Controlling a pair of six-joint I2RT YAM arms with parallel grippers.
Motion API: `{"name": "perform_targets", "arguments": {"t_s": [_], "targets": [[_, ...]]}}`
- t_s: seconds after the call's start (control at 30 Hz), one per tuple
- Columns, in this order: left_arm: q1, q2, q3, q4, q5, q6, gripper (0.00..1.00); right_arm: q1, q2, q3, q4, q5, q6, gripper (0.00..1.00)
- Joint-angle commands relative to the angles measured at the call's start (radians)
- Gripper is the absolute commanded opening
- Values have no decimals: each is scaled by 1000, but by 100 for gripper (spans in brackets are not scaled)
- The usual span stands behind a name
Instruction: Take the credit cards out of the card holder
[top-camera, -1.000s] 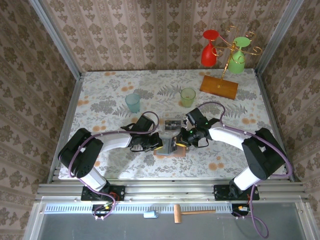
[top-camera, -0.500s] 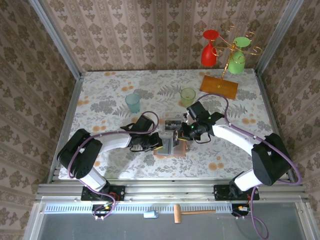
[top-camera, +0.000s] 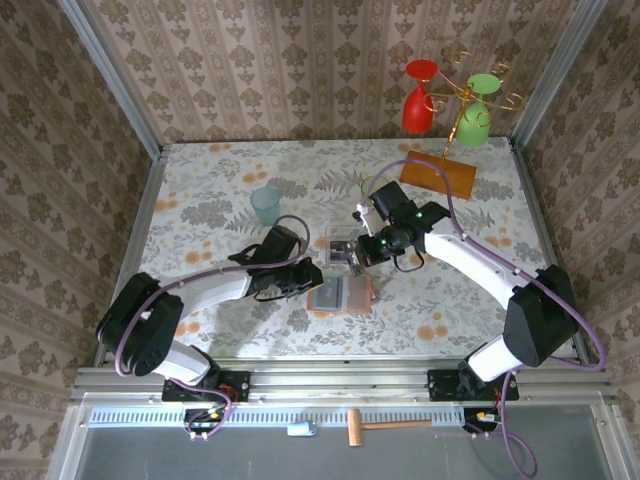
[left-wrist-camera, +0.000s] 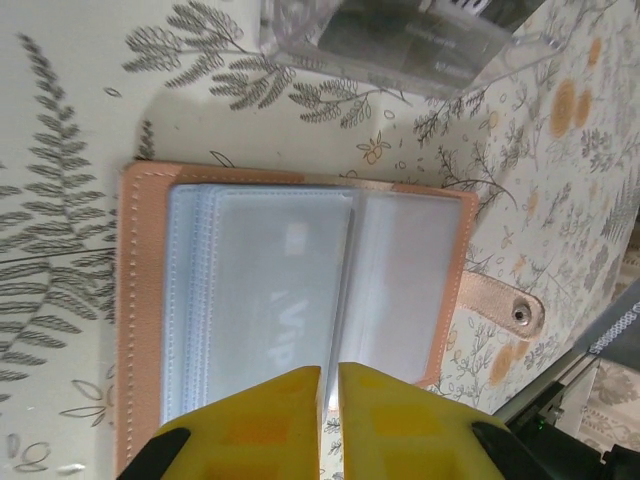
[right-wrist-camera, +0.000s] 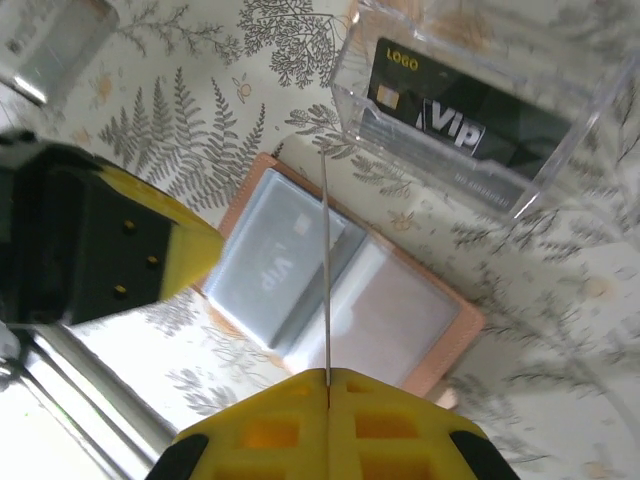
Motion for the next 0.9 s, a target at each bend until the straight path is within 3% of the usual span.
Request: {"name": "perform_targets", "arguments": {"t_s": [0.0,0.4,0.87], "targets": [[23,-51,-37,-33,-32,10,13,9,34,69,-124,77,-263,0],[94,-169,-125,-52,-45,6,15,31,131,226,-243,169,-718,0],[181,-267,-185,-80,-26,19,15,41,383,523,-444,233,-940,0]]}}
